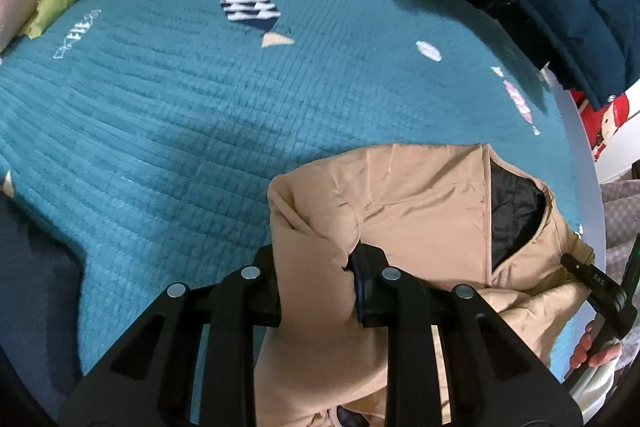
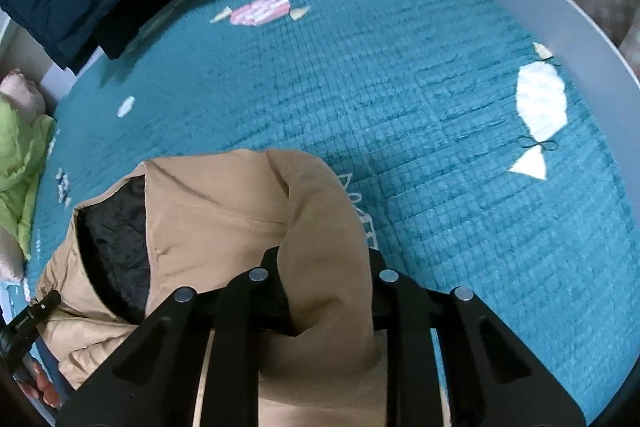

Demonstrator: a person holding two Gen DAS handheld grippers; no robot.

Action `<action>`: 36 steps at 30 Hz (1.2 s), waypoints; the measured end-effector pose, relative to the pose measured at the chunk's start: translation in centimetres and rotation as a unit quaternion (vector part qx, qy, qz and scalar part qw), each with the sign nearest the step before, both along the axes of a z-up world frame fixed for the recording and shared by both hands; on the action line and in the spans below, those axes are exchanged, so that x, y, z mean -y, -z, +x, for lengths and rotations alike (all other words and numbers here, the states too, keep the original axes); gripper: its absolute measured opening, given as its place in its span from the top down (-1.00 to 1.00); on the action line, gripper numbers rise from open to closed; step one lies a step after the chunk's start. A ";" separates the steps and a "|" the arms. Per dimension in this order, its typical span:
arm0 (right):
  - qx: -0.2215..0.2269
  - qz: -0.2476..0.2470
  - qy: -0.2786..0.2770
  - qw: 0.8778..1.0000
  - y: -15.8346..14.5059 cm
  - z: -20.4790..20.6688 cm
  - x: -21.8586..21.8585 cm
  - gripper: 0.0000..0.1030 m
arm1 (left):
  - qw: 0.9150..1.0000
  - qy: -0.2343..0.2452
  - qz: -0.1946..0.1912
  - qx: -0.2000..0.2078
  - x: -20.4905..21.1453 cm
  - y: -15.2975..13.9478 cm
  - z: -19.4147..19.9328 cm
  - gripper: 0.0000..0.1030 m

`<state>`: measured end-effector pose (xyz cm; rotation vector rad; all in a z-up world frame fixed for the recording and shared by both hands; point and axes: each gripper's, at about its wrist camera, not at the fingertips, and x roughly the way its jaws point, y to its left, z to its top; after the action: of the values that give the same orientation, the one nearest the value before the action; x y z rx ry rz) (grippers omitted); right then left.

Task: Fold large clothes
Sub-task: 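Grasp the jacket hem with both tools, then lift the hem with both tools and fold it up toward the collar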

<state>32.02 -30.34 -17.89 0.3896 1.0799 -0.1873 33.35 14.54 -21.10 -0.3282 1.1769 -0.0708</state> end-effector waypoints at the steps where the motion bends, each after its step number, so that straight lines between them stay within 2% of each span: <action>1: 0.006 0.000 -0.001 1.000 -0.5 -0.3 -0.1 0.64 | 1.000 0.001 0.000 0.004 0.3 -0.5 0.0 0.54; 11: 0.070 -0.006 -0.008 0.997 -6.1 -6.7 -0.5 0.65 | 0.997 0.018 0.005 0.070 0.8 -7.3 -6.4 0.54; 19: 0.113 -0.029 -0.024 0.993 -9.1 -13.2 -1.4 0.64 | 0.994 0.024 0.004 0.109 0.3 -10.6 -12.4 0.54; 29: 0.146 -0.032 -0.045 0.988 -11.0 -21.4 -1.9 0.64 | 0.990 0.033 0.008 0.140 -1.1 -12.5 -20.7 0.54; 36: 0.134 -0.029 -0.050 0.989 -9.3 -27.8 -2.5 0.64 | 0.991 0.030 -0.001 0.128 -1.8 -11.0 -27.3 0.54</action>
<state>4.20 -27.79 -8.61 0.2981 0.8257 -0.0732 6.01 16.36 -10.11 -0.2762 0.9327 -0.1621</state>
